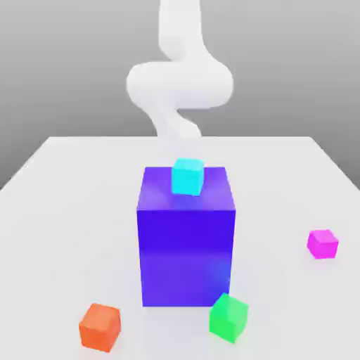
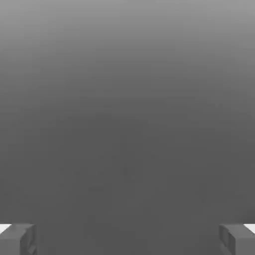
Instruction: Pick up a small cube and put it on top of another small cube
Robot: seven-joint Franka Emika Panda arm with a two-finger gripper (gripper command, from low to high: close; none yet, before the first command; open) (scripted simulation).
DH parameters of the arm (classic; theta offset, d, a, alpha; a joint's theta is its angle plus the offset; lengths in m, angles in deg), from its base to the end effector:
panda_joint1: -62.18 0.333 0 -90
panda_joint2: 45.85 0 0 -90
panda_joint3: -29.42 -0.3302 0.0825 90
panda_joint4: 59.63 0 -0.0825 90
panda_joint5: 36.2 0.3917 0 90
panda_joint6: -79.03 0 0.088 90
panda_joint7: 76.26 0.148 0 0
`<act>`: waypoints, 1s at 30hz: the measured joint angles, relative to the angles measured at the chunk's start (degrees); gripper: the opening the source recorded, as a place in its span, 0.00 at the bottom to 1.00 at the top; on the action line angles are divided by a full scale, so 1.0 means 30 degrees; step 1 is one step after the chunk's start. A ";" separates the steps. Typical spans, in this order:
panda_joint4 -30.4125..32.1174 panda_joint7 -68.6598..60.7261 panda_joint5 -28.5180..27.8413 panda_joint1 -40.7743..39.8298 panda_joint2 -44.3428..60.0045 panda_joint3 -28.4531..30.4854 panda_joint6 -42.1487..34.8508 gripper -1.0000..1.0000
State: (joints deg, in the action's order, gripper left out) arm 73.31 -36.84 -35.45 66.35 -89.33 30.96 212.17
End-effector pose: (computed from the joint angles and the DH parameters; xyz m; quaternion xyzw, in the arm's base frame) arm 0.3892 0.0152 0.6692 -0.8800 0.2952 -0.3413 0.1484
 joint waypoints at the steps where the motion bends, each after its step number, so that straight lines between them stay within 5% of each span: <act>1: 0.0163 -0.0854 0.0022 0.0681 0.0337 0.0279 0.0188 0.50; 30: 0.4539 -2.6211 0.3870 1.4246 0.9646 0.3412 0.5282 0.50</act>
State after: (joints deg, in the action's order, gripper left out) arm 86.92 -115.48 -23.84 109.09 -60.40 41.20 228.01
